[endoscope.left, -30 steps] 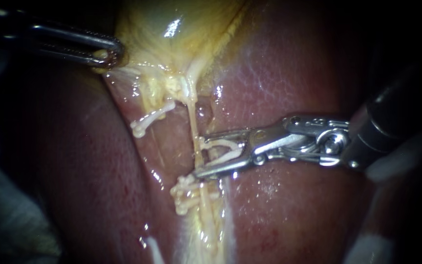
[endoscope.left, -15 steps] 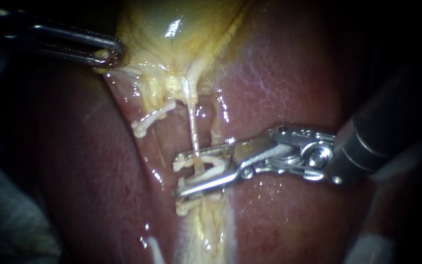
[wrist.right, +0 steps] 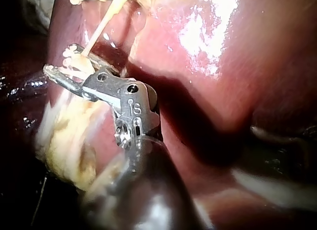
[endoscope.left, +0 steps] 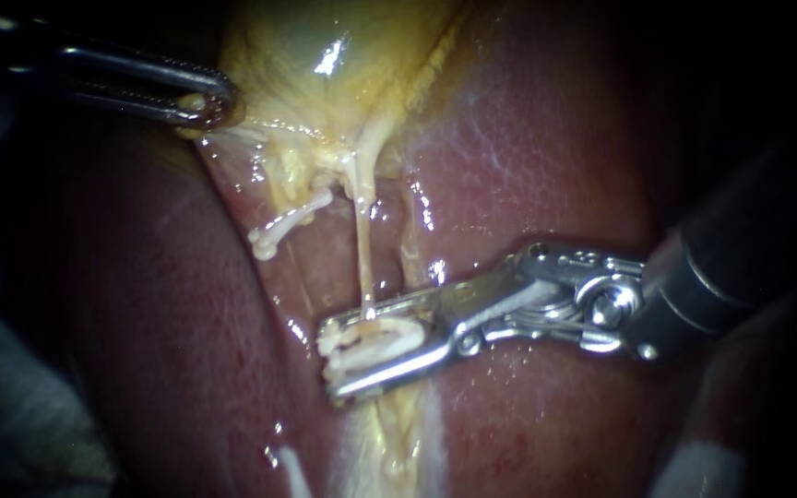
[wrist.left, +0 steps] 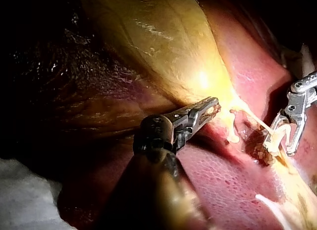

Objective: Clipping second clip right tube

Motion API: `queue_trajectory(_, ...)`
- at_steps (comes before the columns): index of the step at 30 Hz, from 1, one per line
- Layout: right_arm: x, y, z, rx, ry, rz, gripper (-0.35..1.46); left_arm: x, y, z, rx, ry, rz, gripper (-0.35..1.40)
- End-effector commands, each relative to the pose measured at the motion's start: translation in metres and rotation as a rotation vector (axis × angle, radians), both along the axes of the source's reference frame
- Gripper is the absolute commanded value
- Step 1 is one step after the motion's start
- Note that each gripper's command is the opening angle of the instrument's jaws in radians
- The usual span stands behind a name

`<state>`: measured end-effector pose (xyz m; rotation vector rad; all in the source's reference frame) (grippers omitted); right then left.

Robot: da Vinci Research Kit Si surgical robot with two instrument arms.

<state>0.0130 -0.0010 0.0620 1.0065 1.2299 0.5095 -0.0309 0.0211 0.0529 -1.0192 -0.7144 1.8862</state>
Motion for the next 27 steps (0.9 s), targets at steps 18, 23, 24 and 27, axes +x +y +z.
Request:
queue_trajectory(18, -0.0007, 0.0009, -0.0009, 0.047, -0.009, 0.001, -0.35, -0.0001, 0.0000, 0.0000, 0.000, 0.000, 0.000, -0.35)
queue_trajectory(23, -0.0007, 0.0008, -0.0010, 0.046, -0.012, -0.001, -0.35, -0.0002, 0.0000, 0.0000, 0.000, 0.000, -0.001, -0.35)
queue_trajectory(24, -0.0007, 0.0009, -0.0009, 0.046, -0.012, -0.001, -0.35, -0.0002, 0.0001, 0.0000, 0.000, 0.001, -0.001, -0.35)
queue_trajectory(27, -0.0007, 0.0009, -0.0008, 0.046, -0.012, -0.001, -0.35, -0.0003, 0.0001, 0.0001, 0.000, 0.001, -0.001, -0.35)
